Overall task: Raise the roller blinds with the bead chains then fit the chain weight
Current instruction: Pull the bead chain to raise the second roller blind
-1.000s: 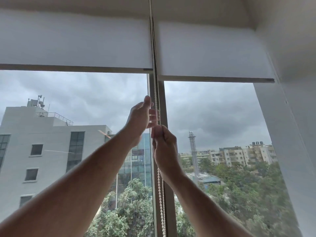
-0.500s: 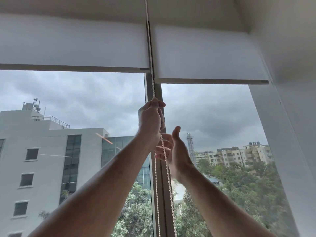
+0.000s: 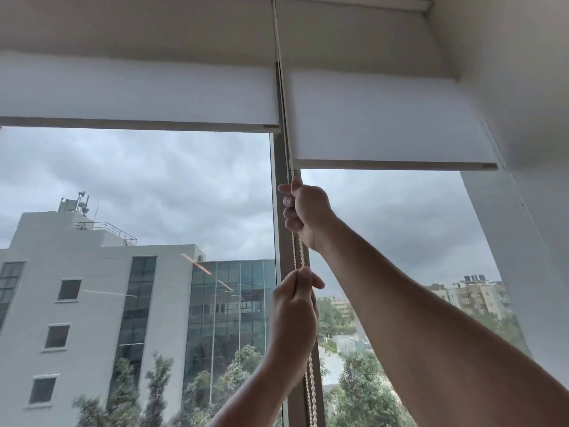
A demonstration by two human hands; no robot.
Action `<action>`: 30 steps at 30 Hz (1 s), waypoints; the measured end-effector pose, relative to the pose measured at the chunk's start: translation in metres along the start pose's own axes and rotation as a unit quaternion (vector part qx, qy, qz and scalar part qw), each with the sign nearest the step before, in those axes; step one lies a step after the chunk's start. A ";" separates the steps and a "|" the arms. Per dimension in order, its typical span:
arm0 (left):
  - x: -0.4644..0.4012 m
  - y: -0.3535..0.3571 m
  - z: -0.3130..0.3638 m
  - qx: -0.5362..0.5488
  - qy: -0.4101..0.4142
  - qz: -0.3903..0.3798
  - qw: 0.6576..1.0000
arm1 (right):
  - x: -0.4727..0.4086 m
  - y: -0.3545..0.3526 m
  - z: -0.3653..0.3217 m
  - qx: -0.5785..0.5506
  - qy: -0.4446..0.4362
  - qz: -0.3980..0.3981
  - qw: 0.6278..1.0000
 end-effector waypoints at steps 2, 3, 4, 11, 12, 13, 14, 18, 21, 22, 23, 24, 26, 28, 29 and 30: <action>0.005 -0.003 -0.009 -0.008 0.009 -0.004 1.000 | -0.001 0.005 0.005 0.031 -0.014 0.039 0.999; 0.005 -0.005 -0.014 0.000 0.005 -0.007 1.000 | 0.001 0.006 0.008 0.043 -0.028 0.054 0.997; 0.004 -0.008 -0.018 0.015 -0.004 -0.018 1.000 | 0.004 0.007 0.012 0.049 -0.046 0.062 0.996; -0.016 -0.040 -0.025 0.000 -0.078 -0.110 0.991 | 0.020 0.003 0.028 0.128 -0.162 0.066 0.976; -0.024 -0.043 -0.023 -0.016 -0.100 -0.087 0.991 | 0.023 0.001 0.031 0.135 -0.169 0.069 0.974; -0.033 -0.046 -0.019 -0.032 -0.119 -0.067 0.990 | 0.026 -0.002 0.034 0.145 -0.178 0.073 0.971; -0.042 -0.048 -0.013 -0.046 -0.128 -0.053 0.989 | 0.029 -0.005 0.038 0.153 -0.185 0.077 0.968; -0.074 -0.041 0.030 -0.032 -0.079 -0.016 0.996 | 0.040 -0.017 0.055 0.132 -0.198 0.064 0.969; -0.094 -0.025 0.063 -0.033 -0.067 -0.038 0.996 | 0.046 -0.019 0.066 0.135 -0.226 0.057 0.963; -0.099 -0.018 0.072 -0.026 -0.070 -0.052 0.996 | 0.048 -0.019 0.069 0.143 -0.234 0.061 0.960; -0.103 -0.011 0.080 -0.014 -0.072 -0.061 0.995 | 0.050 -0.019 0.072 0.146 -0.238 0.063 0.958; -0.107 -0.004 0.088 -0.006 -0.075 -0.062 0.995 | 0.051 -0.019 0.074 0.142 -0.238 0.061 0.959; -0.113 0.009 0.099 0.006 -0.084 -0.045 0.995 | 0.055 -0.016 0.078 0.124 -0.235 0.050 0.963; -0.117 0.017 0.103 0.027 -0.101 -0.009 0.994 | 0.059 -0.015 0.081 0.112 -0.231 0.044 0.965; -0.118 0.019 0.103 0.030 -0.101 0.015 0.994 | 0.062 -0.016 0.083 0.111 -0.230 0.042 0.966; -0.118 0.020 0.101 0.008 -0.082 0.044 0.996 | 0.065 -0.017 0.085 0.110 -0.226 0.038 0.967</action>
Point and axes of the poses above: each hand's wrist, its own x-axis away from the middle knuckle, its own y-axis out of the palm, z = x × y, the point moved 3 cm from there along -x, towards the middle knuckle, and after that the axes turned 2 degrees about z, right-handed, at the moved point
